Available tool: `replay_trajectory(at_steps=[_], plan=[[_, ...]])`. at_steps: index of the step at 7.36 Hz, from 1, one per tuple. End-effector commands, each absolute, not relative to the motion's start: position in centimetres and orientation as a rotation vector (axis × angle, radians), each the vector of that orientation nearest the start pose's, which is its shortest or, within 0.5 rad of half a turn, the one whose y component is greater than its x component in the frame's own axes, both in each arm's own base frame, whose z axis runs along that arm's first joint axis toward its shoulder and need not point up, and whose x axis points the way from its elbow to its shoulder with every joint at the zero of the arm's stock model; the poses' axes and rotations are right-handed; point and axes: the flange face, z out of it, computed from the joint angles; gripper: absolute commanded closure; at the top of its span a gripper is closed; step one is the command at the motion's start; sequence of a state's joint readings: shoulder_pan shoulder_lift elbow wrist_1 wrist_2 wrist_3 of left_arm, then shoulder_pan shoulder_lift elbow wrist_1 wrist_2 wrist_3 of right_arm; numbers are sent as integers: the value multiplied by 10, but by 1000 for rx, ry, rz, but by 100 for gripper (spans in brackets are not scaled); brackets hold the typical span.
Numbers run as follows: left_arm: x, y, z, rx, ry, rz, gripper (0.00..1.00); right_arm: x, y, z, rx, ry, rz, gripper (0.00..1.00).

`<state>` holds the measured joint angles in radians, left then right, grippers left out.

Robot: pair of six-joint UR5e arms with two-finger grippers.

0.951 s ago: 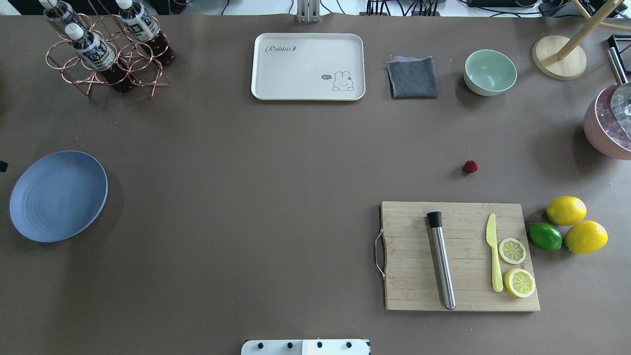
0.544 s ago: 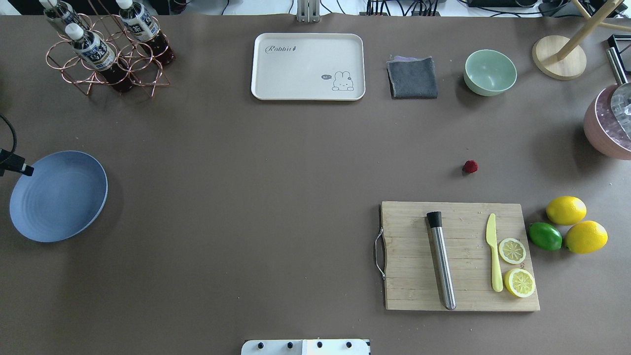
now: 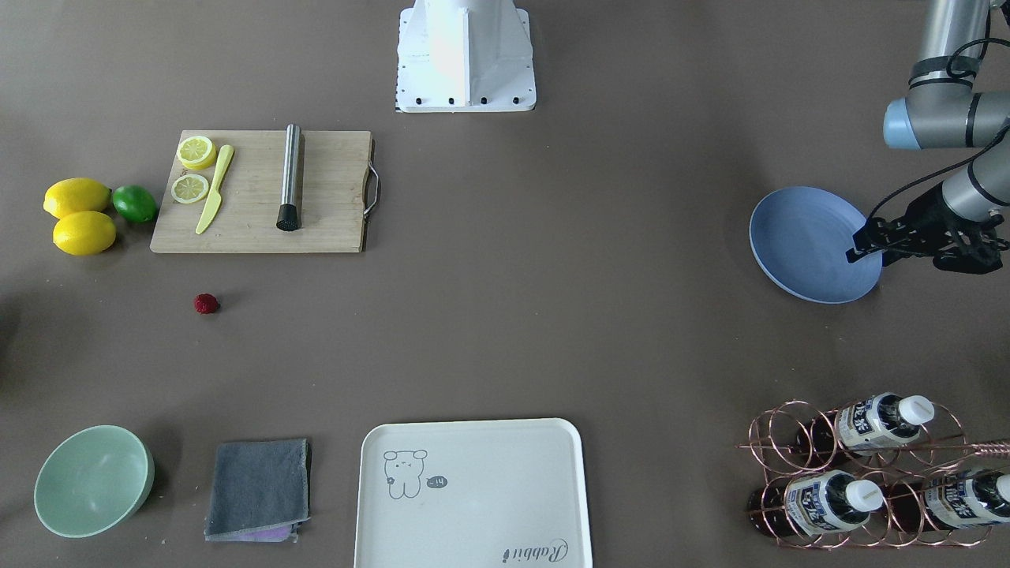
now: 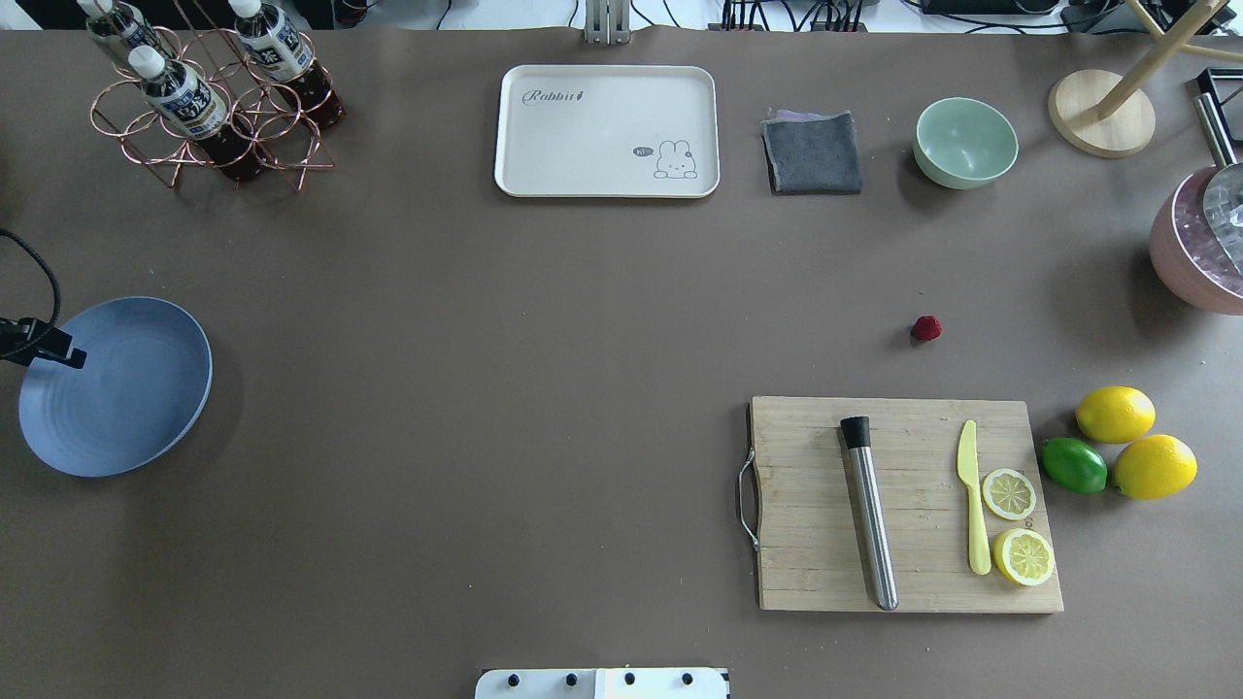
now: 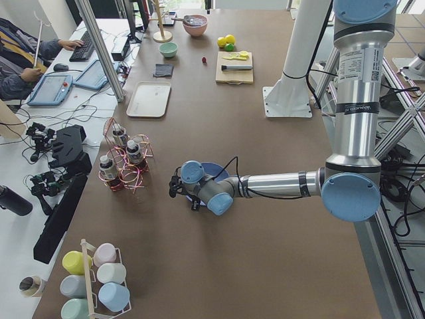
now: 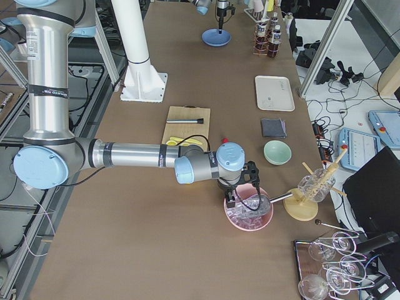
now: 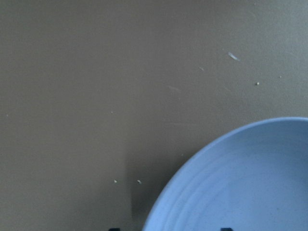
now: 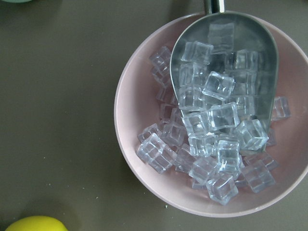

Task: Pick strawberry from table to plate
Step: 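Push the blue plate inward with the left gripper while the right reaches for the strawberry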

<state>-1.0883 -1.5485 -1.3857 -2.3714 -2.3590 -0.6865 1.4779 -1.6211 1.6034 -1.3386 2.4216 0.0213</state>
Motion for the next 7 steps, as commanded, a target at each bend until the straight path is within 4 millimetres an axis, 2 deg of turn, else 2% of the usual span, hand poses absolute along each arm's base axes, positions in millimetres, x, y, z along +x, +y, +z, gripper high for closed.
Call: replay_trajectory(at_steps=[1, 2, 3, 5, 6, 7], plan=[[173, -463, 676, 39, 940, 43, 73, 13, -485, 636, 156, -861, -157, 0], [173, -462, 677, 37, 940, 41, 100, 12, -485, 636, 154, -861, -154, 0], [170, -458, 679, 32, 939, 39, 100, 12, -485, 636, 154, -861, -154, 0], [174, -461, 662, 4, 995, 56, 100, 8, -491, 630, 157, -856, -152, 2], [174, -469, 636, -41, 1065, 2, 100, -8, -503, 614, 146, -863, -133, 4], [182, -485, 590, -85, 1105, -141, 100, -36, -519, 593, 130, -874, -123, 6]])
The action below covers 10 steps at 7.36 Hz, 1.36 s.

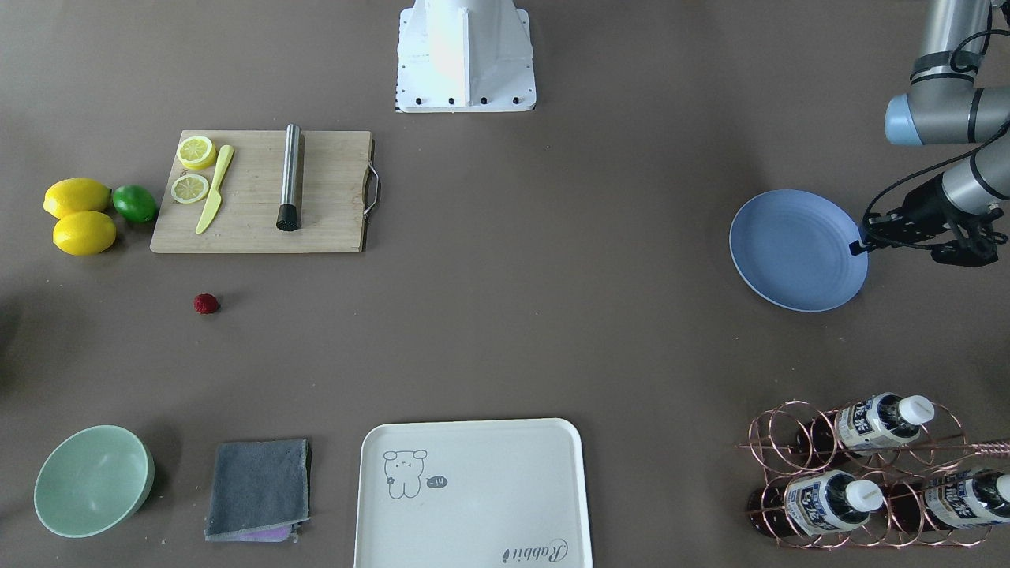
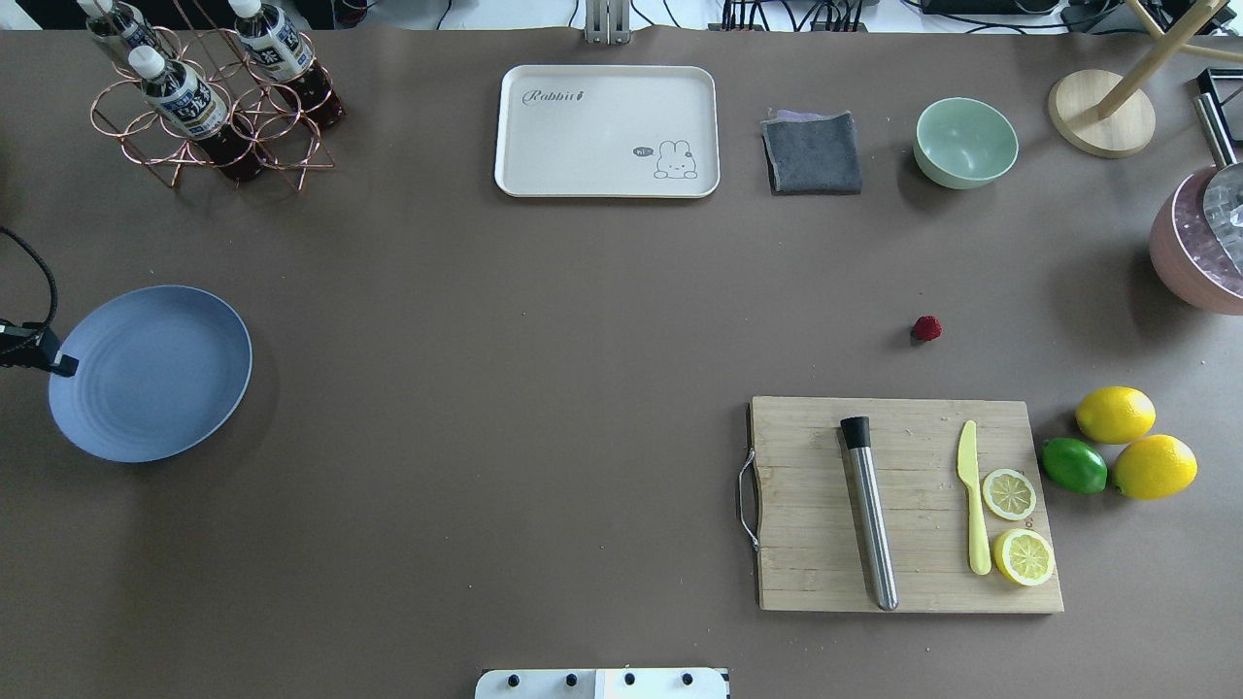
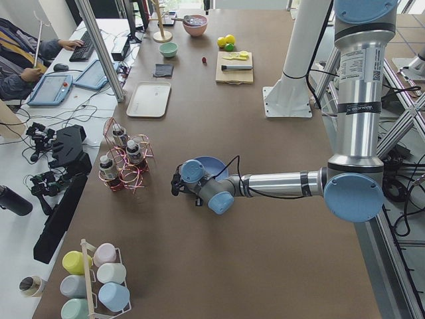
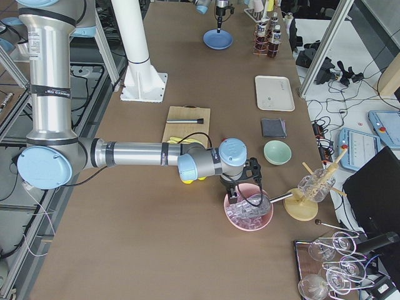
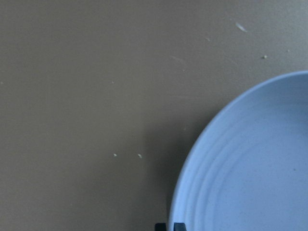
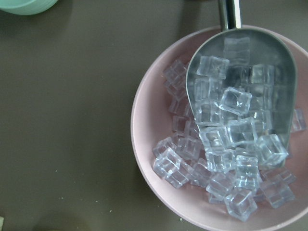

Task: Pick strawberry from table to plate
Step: 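Push the blue plate inward with the left gripper while the right reaches for the strawberry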

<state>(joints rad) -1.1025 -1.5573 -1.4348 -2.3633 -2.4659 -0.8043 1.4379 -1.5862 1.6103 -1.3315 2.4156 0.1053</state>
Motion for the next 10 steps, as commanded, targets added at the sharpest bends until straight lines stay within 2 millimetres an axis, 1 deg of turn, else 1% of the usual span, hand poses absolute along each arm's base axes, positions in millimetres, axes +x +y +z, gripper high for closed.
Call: replay_trajectory(at_steps=[1, 2, 3, 4, 5, 6, 7, 8, 9, 10], plan=[[197, -506, 541, -109, 1147, -232, 100, -65, -533, 572, 111, -890, -112, 6], [226, -514, 504, -122, 1170, -259, 100, -102, -539, 552, 101, -900, -103, 6], [270, -499, 475, -123, 1168, -263, 100, -144, -539, 532, 92, -925, -81, 6], [310, -502, 431, -150, 1200, -294, 100, -187, -530, 518, 103, -918, -53, 8], [347, -499, 399, -187, 1215, -303, 100, -224, -527, 500, 109, -919, -48, 11], [370, -497, 384, -156, 1215, -308, 100, -252, -523, 486, 82, -934, -39, 11], [398, -480, 386, -162, 1201, -281, 100, -279, -516, 480, 80, -923, -64, 11], [421, -472, 371, -145, 1208, -275, 100, -298, -508, 478, 82, -914, -91, 11], [450, -461, 354, -166, 1216, -290, 100, -316, -506, 468, 76, -920, -92, 11], [463, -462, 353, -162, 1205, -298, 100, -336, -499, 471, 84, -890, -101, 15]])
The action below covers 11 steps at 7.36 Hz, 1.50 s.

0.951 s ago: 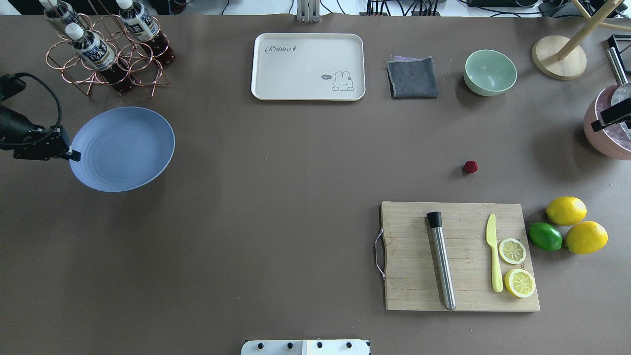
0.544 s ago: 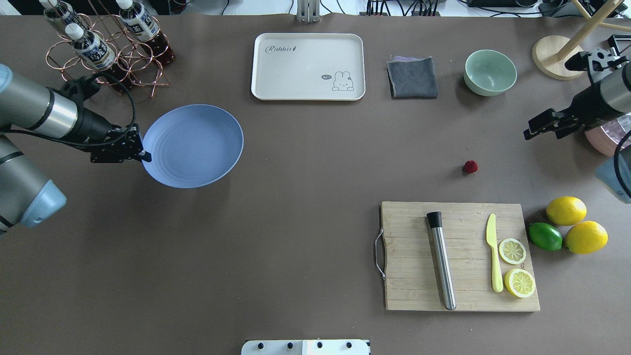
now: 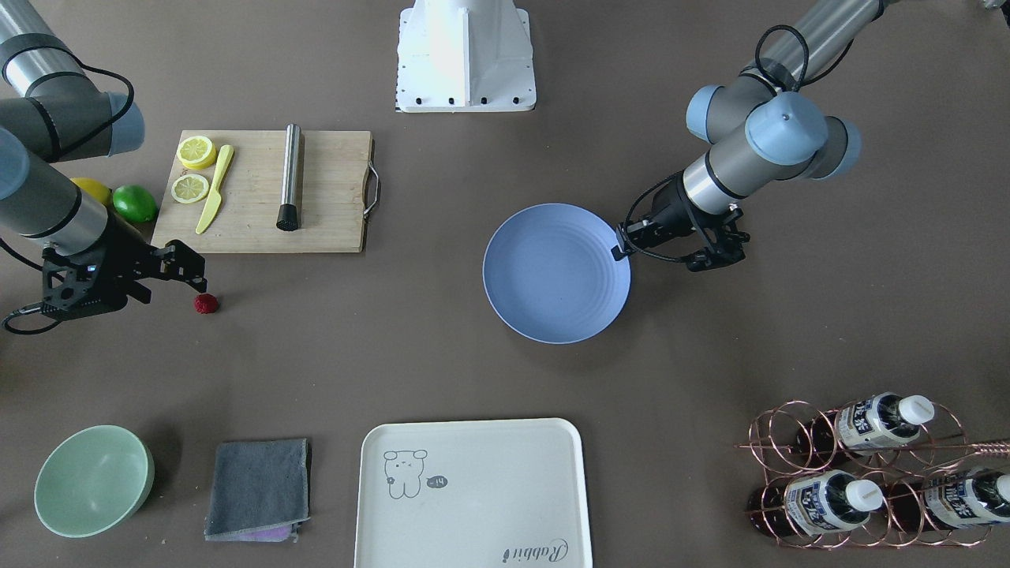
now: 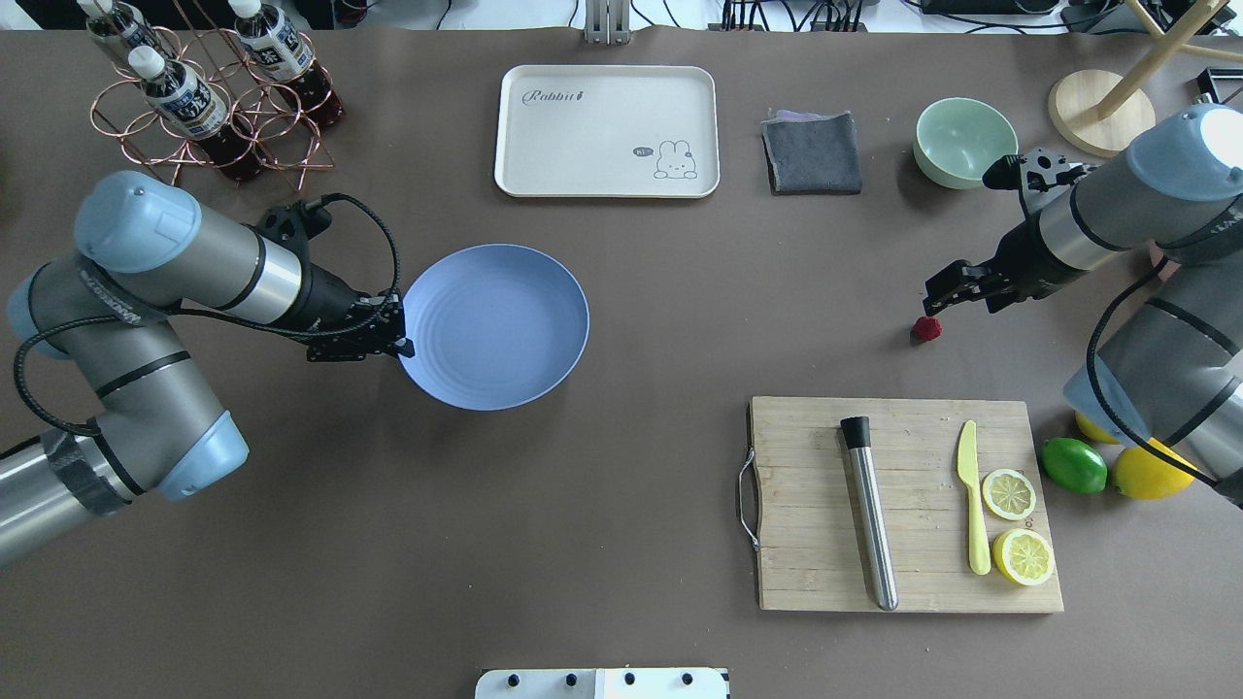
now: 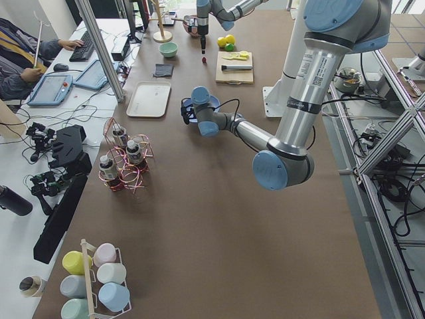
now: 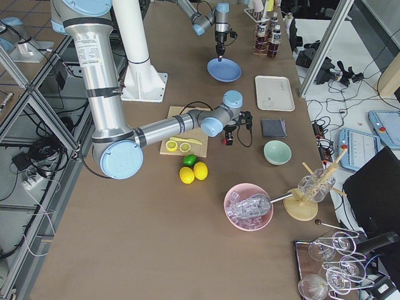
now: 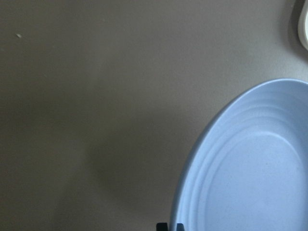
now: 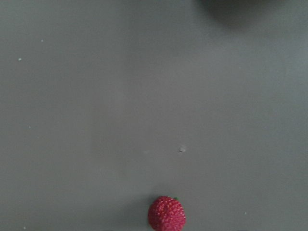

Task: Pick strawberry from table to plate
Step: 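Grasp the red strawberry with the right gripper while the left releases the plate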

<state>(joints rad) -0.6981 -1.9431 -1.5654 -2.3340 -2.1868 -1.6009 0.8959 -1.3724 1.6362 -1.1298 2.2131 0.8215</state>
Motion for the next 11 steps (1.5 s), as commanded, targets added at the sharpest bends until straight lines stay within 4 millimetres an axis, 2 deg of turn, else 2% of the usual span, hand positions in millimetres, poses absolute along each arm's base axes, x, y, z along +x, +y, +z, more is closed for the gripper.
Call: replay_trajectory(at_steps=[1, 3, 5, 7, 8, 9, 10, 11], plan=[[467, -459, 353, -157, 1204, -296, 100, -345, -495, 477, 83, -873, -108, 16], [470, -462, 348, -154, 1208, -295, 100, -347, -496, 491, 76, -845, -109, 18], [472, -461, 347, -155, 1209, -294, 100, -345, -499, 492, 90, -829, -99, 28], [477, -459, 347, -143, 1205, -298, 100, -351, -503, 491, 96, -819, -97, 33], [488, -449, 347, -141, 1201, -290, 100, -352, -504, 494, 101, -808, -94, 33], [489, -449, 347, -139, 1202, -290, 100, -352, -504, 494, 102, -809, -96, 39], [488, -448, 346, -138, 1204, -289, 41, -352, -504, 494, 101, -810, -95, 54], [486, -449, 345, -138, 1206, -289, 15, -351, -503, 489, 102, -821, -99, 76]])
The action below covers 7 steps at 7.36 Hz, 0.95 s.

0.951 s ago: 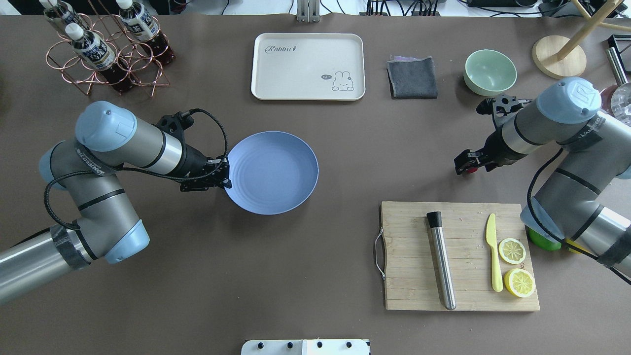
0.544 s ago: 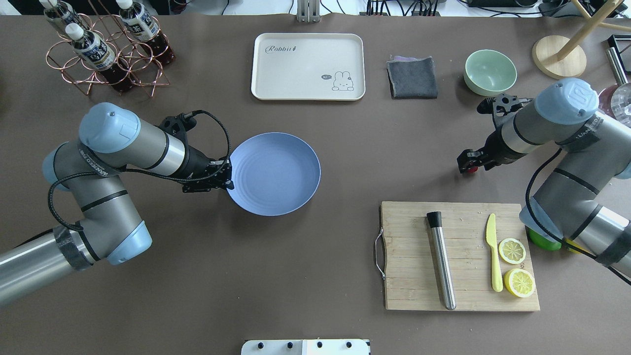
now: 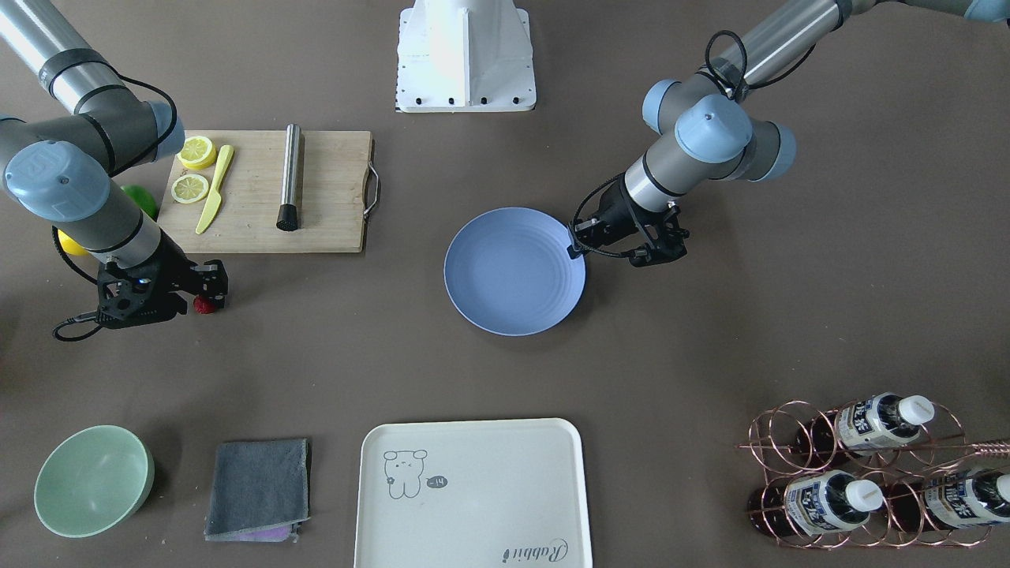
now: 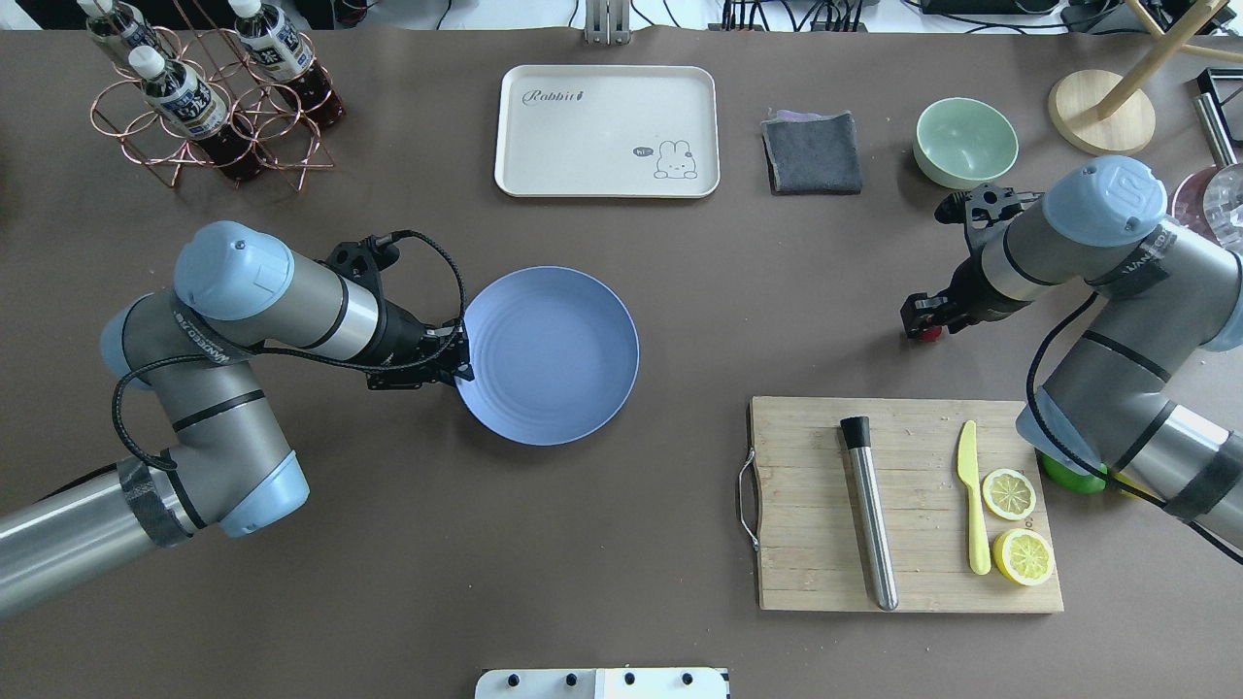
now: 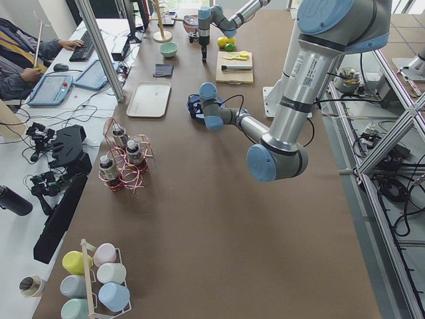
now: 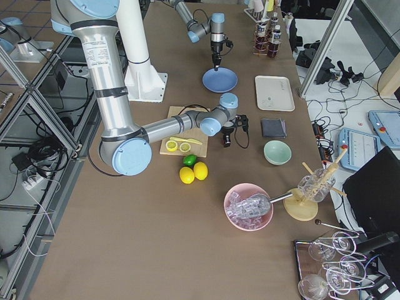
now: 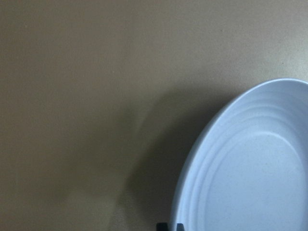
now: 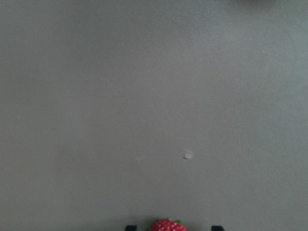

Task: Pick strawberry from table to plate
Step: 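Grasp the red strawberry with the right gripper while the left releases the plate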

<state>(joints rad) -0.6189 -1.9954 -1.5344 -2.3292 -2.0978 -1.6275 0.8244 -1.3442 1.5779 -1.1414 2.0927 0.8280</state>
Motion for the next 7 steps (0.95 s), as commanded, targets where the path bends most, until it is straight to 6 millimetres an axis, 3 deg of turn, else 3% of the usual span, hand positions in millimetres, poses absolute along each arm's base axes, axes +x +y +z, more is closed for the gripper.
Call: replay_trajectory(at_steps=[1, 3, 4, 6, 7], plan=[[478, -455, 343, -131, 1212, -298, 15, -351, -504, 488, 103, -823, -98, 99], [440, -477, 338, -156, 1237, -307, 13, -348, -502, 470, 118, -848, -96, 100], [418, -480, 349, -163, 1234, -320, 12, -355, -507, 440, 129, -876, -78, 100], [382, -470, 382, -158, 1207, -350, 12, -417, -508, 344, 79, -930, -2, 100], [368, -472, 390, -143, 1203, -356, 10, -458, -489, 303, 79, -956, 37, 100]])
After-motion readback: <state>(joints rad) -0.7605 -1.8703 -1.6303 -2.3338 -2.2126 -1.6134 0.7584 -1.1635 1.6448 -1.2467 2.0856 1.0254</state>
